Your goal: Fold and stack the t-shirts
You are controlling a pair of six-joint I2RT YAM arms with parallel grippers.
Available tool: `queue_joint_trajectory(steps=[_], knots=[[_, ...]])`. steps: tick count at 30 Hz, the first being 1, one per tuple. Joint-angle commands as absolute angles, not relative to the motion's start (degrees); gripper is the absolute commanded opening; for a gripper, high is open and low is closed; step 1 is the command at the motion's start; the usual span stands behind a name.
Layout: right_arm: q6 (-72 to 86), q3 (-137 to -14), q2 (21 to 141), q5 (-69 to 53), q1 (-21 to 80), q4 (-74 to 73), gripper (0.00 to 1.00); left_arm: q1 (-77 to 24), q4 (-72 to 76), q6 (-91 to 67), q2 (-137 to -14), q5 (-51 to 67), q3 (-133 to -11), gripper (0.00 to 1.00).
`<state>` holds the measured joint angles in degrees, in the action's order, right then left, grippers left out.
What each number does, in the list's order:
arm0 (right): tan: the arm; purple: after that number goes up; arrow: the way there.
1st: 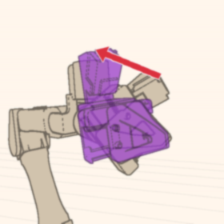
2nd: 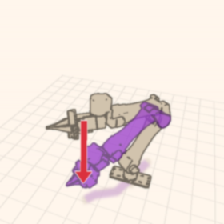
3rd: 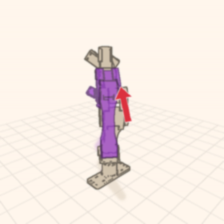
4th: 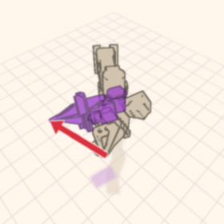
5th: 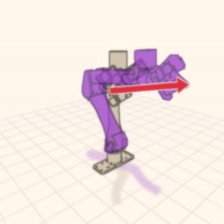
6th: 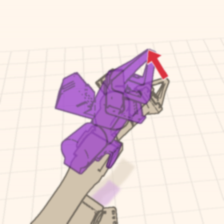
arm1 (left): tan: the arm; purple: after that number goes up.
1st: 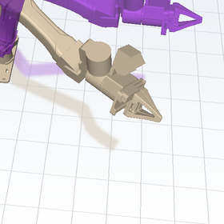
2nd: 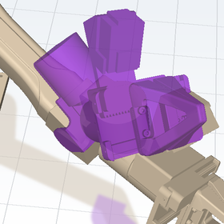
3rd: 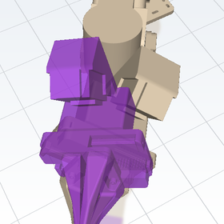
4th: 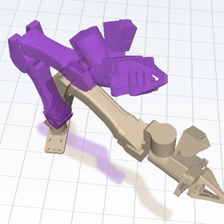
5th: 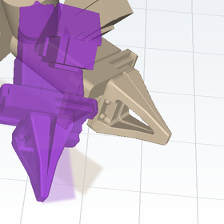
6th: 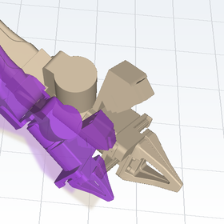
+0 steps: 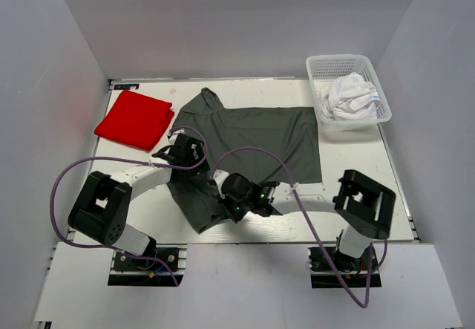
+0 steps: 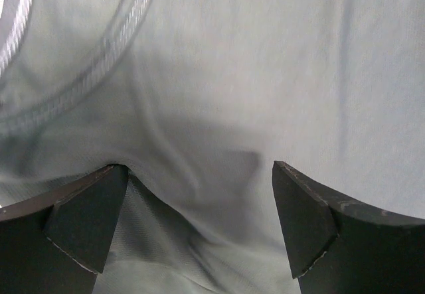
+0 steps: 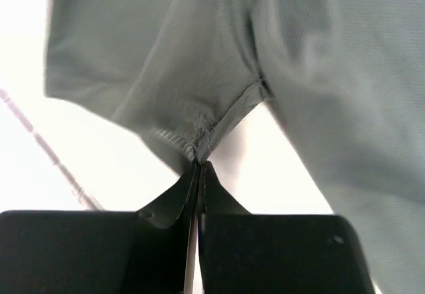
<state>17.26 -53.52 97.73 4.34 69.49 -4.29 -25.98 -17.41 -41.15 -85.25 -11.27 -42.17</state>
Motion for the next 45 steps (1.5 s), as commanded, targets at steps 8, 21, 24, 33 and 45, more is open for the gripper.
queue_joint_trajectory(steps=[8,21,24,33,45], knots=[[14.24,-42.45,89.03,-13.45,70.05,-2.02,0.31,-25.75,-22.06,-41.75,-86.48,-7.47,-39.81,1.00],[24.34,-45.17,79.54,17.92,64.09,-7.82,0.83,-27.42,-27.25,-37.53,-74.20,-3.25,-42.09,1.00],[27.15,-45.44,79.28,20.12,59.87,-9.13,0.89,-27.42,-27.25,-36.39,-72.25,-3.25,-43.41,1.00],[30.58,-49.74,85.07,25.73,44.57,-11.16,0.90,-26.20,-25.76,-33.93,-82.25,-5.36,-51.93,1.00],[26.81,-62.48,103.26,23.83,30.69,-9.24,0.90,-25.66,-30.58,-34.19,-111.23,-15.82,-75.66,1.00]])
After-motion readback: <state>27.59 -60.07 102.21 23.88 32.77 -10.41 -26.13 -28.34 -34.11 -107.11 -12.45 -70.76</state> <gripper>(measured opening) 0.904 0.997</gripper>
